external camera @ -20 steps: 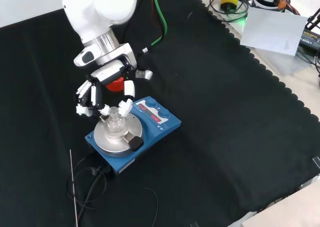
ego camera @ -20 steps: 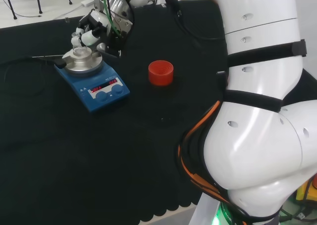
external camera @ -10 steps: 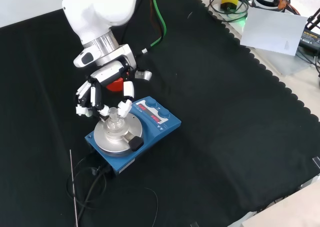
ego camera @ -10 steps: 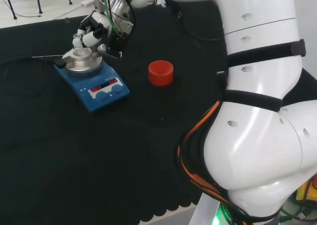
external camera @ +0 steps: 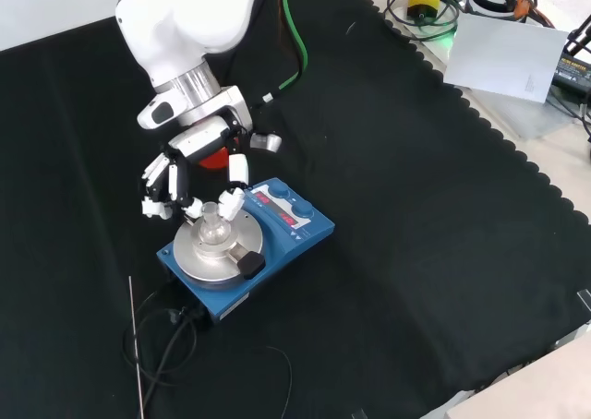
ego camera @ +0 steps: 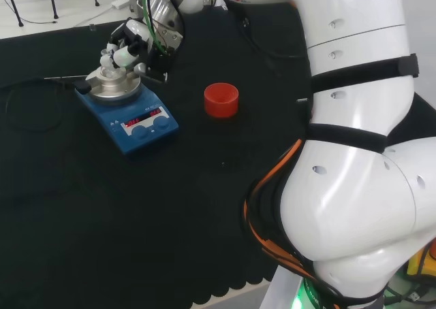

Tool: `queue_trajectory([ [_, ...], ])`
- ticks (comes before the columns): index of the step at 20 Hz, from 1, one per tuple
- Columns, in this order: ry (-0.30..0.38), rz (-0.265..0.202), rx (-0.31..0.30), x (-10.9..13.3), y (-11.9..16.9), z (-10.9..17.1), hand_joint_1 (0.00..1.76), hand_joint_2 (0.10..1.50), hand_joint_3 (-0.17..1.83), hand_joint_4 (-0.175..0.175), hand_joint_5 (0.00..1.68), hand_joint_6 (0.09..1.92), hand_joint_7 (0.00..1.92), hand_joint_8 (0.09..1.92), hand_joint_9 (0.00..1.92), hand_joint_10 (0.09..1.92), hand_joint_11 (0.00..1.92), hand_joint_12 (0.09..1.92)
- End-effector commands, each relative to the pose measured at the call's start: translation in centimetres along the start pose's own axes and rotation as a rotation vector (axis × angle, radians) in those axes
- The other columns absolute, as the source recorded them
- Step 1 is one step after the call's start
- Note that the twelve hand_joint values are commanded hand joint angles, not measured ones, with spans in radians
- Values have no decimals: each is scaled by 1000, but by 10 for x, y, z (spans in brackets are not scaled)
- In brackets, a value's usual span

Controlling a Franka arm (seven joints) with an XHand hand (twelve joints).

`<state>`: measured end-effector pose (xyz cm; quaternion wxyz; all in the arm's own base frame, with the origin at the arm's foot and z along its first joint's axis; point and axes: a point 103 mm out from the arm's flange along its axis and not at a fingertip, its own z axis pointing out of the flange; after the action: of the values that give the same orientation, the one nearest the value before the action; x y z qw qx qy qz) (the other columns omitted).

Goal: Place the round-bottom flask on the heater.

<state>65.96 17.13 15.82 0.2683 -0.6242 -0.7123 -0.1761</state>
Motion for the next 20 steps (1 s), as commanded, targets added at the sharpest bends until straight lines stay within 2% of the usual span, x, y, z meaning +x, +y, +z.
queue_trajectory([
  [1, 22, -4, 13, -2, 0, 0, 1081, 637, 885, 175, 1086, 1105, 365, 567, 622, 576, 251, 1341],
  [3, 21, -15, 18, -2, 0, 0, 1070, 697, 769, 175, 1068, 1070, 346, 570, 604, 581, 241, 1343],
  [5, 13, -24, 25, -1, 0, -1, 1045, 811, 568, 175, 1025, 1050, 316, 582, 570, 601, 214, 1351],
  [7, 4, -26, 29, 0, -1, -1, 977, 728, 615, 59, 853, 973, 282, 587, 539, 617, 182, 1353],
  [8, 2, -28, 27, 0, -1, -2, 953, 676, 673, 23, 791, 945, 270, 591, 527, 625, 172, 1356],
  [10, -2, -32, 28, 2, -2, -3, 930, 622, 734, -9, 715, 911, 256, 596, 514, 634, 161, 1360],
  [14, -6, -29, 27, 2, -4, -6, 907, 585, 749, -23, 603, 856, 239, 598, 500, 639, 145, 1362],
  [20, -5, -34, 14, 3, -10, -13, 888, 569, 738, -29, 532, 767, 224, 612, 487, 653, 124, 1375],
])
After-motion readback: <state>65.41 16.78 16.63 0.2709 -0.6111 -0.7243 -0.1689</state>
